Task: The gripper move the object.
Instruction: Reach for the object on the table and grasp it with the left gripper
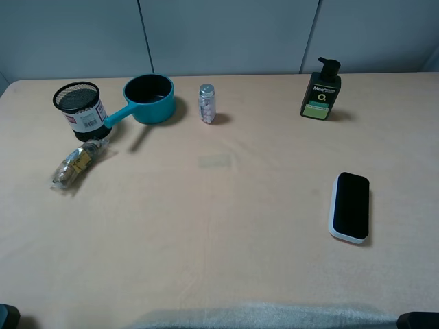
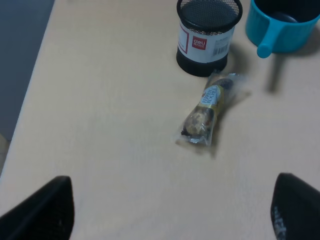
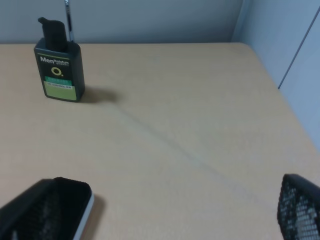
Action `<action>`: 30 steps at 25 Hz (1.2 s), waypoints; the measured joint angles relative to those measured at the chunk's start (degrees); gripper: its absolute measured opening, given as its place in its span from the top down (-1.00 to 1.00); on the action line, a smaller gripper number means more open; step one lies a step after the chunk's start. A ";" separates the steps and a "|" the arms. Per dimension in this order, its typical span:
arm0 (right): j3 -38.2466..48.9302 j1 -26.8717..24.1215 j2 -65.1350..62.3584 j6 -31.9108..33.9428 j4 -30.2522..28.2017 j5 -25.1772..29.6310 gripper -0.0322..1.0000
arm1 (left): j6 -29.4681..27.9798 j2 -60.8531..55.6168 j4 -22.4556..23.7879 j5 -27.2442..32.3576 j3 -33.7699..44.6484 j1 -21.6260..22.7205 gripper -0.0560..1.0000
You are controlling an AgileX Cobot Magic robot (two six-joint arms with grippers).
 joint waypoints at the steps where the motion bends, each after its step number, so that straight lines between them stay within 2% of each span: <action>1: 0.00 0.00 0.00 0.00 0.00 0.00 -0.34 | 0.00 0.00 0.00 0.00 0.00 0.00 -0.72; 30: 0.00 0.00 0.00 0.00 0.00 0.00 -0.34 | 0.00 0.00 0.00 0.00 0.00 0.00 -0.72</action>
